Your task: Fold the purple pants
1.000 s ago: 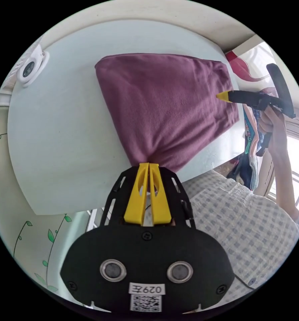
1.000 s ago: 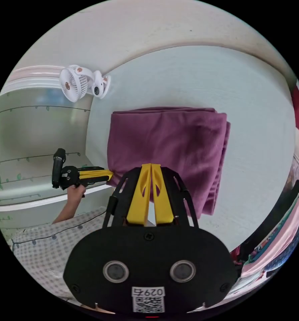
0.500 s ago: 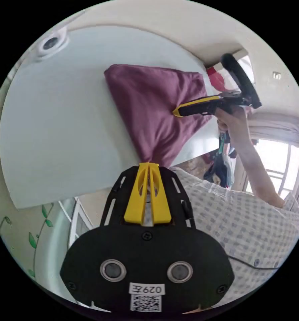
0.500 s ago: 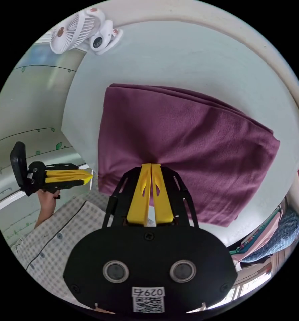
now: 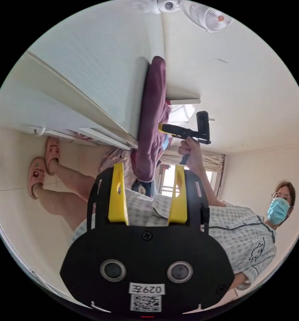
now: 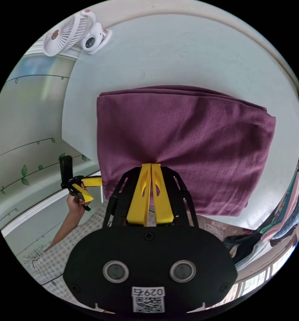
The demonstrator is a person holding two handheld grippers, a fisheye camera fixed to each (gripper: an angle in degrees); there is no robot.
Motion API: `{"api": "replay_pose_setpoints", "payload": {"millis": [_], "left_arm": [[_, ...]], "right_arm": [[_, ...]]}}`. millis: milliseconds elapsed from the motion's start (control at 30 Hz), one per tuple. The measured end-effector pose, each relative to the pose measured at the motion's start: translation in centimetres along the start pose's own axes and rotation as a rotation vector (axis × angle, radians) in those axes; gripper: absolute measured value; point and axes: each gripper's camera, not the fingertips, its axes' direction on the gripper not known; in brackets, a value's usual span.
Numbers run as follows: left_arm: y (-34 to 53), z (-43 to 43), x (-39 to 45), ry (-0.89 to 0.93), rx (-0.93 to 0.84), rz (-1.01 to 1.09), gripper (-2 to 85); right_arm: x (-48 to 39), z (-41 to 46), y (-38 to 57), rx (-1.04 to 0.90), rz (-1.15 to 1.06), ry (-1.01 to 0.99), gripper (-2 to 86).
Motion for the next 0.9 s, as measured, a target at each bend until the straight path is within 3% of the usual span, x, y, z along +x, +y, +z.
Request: {"api": "replay_pose_setpoints", "payload": {"millis": [67, 167, 333, 400, 467, 633, 767, 900], "left_arm": [[0.3, 0.5, -0.8, 0.127, 0.054, 0.006, 16.0], [0.9, 0.4, -0.6, -0.023, 0.050, -0.050, 7.7], [2.2, -0.7, 1.0, -0.032, 0.050, -0.090, 5.3], [2.7, -0.9, 1.4, -0.030, 0.042, -0.122, 5.3], [3.3, -1.0, 1.8, -0.005, 0.027, -0.147, 5.2], [3.8, -0.7, 3.2, -0.047, -0.046, -0.176, 5.1], [3.6, -0.4, 4.9, -0.118, -0.092, -0.178, 5.1], [3.4, 0.7, 6.6, -0.135, -0.132, -0.177, 5.1]], "right_arm": [[2.6, -1.2, 3.9, -0.004, 0.048, -0.098, -0.5], [7.2, -3.8, 10.2, 0.004, 0.027, -0.299, -0.3], [19.0, -12.4, 30.6, 0.468, 0.157, -0.557, 1.4], [24.5, -12.5, 38.5, 0.560, 0.274, -0.644, 5.4], [30.9, -9.5, 46.4, 0.562, 0.514, -0.772, 16.4], [35.1, -3.3, 51.8, 0.488, 0.558, -1.201, 26.6], [35.0, -5.5, 54.2, 0.511, 0.457, -1.360, 24.2], [35.8, -11.1, 59.6, 0.538, 0.435, -1.191, 6.6]]}}
